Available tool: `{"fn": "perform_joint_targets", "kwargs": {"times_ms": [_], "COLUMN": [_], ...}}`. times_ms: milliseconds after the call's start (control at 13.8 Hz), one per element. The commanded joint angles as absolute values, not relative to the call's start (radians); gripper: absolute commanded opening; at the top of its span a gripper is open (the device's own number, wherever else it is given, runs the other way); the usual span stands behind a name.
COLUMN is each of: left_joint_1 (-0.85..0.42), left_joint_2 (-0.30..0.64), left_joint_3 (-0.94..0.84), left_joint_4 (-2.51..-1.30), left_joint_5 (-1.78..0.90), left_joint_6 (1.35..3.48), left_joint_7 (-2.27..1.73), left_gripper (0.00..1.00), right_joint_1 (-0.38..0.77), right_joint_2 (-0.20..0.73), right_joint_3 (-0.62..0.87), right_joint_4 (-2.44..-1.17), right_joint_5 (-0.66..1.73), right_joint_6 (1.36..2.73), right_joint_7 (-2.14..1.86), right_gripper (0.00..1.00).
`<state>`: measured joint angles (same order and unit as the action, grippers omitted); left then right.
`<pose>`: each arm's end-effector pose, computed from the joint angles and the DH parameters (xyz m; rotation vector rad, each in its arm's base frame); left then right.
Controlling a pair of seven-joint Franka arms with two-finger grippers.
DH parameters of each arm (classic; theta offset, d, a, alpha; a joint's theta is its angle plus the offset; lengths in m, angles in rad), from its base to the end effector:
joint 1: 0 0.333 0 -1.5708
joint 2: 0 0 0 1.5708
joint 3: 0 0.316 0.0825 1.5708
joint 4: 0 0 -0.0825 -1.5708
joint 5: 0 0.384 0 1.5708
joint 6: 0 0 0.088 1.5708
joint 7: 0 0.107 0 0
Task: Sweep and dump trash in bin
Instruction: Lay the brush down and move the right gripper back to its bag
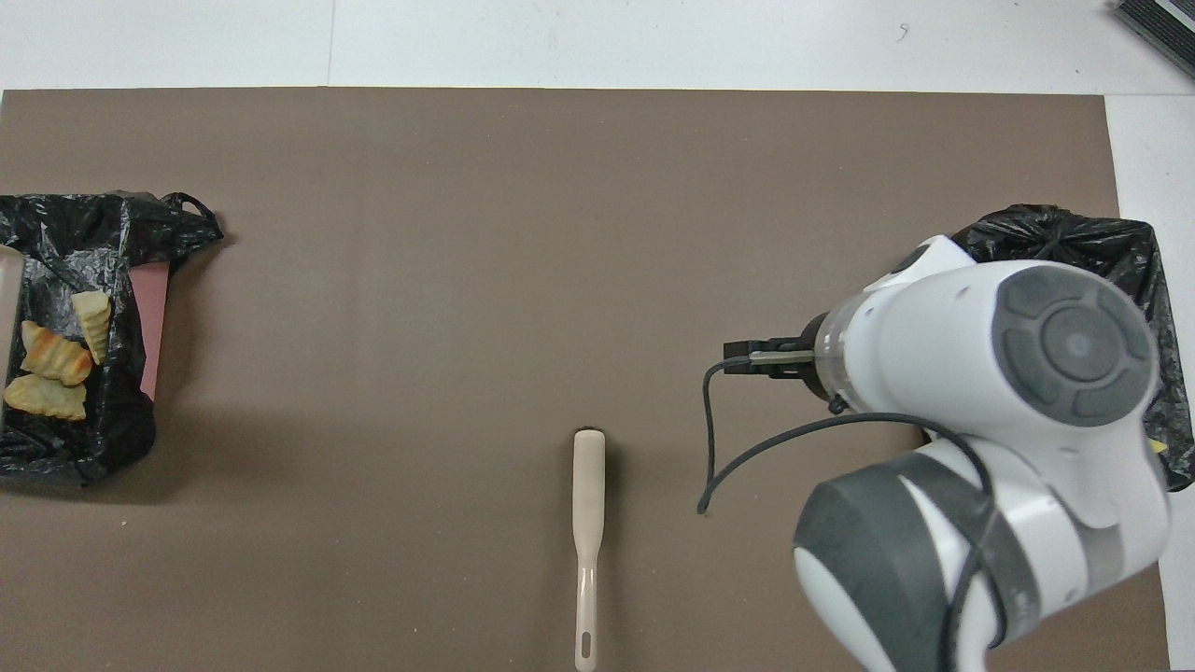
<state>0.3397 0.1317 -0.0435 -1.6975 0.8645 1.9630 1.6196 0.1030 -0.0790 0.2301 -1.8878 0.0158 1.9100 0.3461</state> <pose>0.5809 0.2307 0.5447 -1.7017 1.7798 0.7720 0.5171 0.1837 0.5454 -3.1077 0.0269 -0.1469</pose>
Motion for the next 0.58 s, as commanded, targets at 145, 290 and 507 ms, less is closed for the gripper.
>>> {"fn": "perform_joint_targets", "kwargs": {"times_ms": [145, 290, 507], "left_joint_1": [0.258, 0.256, 0.221], "left_joint_2": [0.074, 0.057, 0.037], "left_joint_3": [-0.032, -0.032, -0.041], "left_joint_4": [-1.721, -1.715, -1.709], "left_joint_5": [1.061, 1.115, 1.111], "left_joint_6": [1.876, 1.865, 1.815], "left_joint_7": [1.494, 1.494, 1.49], "left_gripper": [0.0, 0.0, 0.0], "right_joint_1": [0.078, 0.078, 0.066], "right_joint_2": [-0.083, -0.083, -0.097], "right_joint_3": [0.059, 0.005, -0.04], "right_joint_4": [-1.783, -1.758, -1.726], "right_joint_5": [-0.009, -0.021, -0.055], "right_joint_6": [1.752, 1.714, 1.695], "right_joint_7": [0.146, 0.079, 0.028], "right_gripper": [1.0, 1.0, 1.0]}}
